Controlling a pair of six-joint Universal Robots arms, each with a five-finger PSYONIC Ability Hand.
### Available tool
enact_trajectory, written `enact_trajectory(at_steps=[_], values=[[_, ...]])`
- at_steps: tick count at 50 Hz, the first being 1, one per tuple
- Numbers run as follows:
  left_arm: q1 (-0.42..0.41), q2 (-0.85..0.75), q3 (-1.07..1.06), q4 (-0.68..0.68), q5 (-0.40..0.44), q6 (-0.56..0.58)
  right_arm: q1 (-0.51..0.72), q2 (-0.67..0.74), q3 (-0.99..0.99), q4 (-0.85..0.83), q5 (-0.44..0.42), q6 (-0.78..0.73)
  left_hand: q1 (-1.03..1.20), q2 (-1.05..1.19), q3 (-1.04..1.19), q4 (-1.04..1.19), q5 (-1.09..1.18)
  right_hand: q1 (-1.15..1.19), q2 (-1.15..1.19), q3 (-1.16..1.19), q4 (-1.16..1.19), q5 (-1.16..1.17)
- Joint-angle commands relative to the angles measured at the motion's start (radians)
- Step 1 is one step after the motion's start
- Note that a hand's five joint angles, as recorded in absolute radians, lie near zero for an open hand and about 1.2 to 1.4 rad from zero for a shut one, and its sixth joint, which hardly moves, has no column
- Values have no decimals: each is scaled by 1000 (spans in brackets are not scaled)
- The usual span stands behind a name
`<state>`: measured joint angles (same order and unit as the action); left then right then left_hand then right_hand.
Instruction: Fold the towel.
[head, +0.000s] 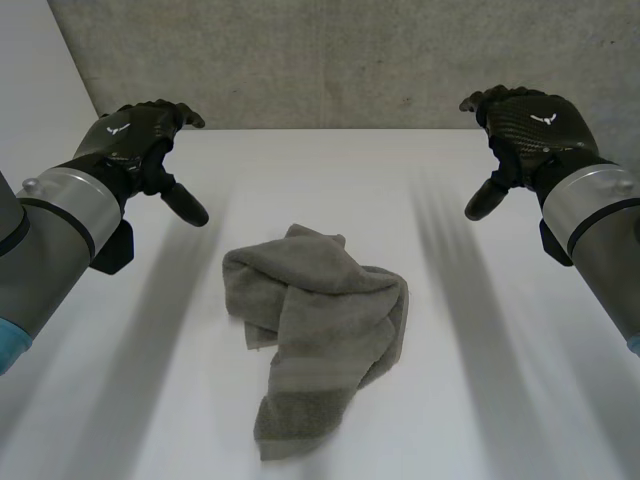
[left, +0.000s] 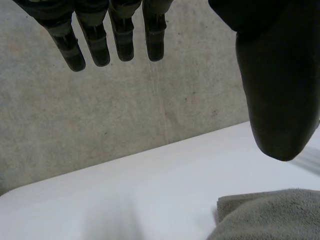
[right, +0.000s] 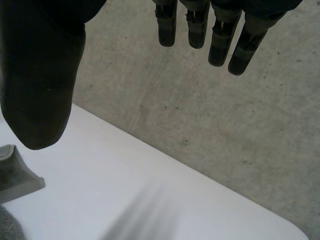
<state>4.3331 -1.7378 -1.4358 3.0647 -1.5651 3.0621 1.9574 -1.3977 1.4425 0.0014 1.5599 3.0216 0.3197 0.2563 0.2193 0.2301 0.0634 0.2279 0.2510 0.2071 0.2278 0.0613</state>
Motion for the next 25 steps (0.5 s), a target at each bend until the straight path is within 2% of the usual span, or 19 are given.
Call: enact_trajectory(at_steps=[1, 25], values=[[-3, 4, -3, 11, -4, 4, -9, -18, 1, -4, 2, 0, -121, -57, -45, -56, -39, -53, -77, -33, -53, -61], [-10, -3, -11, 19, 7, 6, -11, -17, 4, -6, 3, 2, -121, -57, -45, -56, -39, -53, -77, -33, -53, -61]])
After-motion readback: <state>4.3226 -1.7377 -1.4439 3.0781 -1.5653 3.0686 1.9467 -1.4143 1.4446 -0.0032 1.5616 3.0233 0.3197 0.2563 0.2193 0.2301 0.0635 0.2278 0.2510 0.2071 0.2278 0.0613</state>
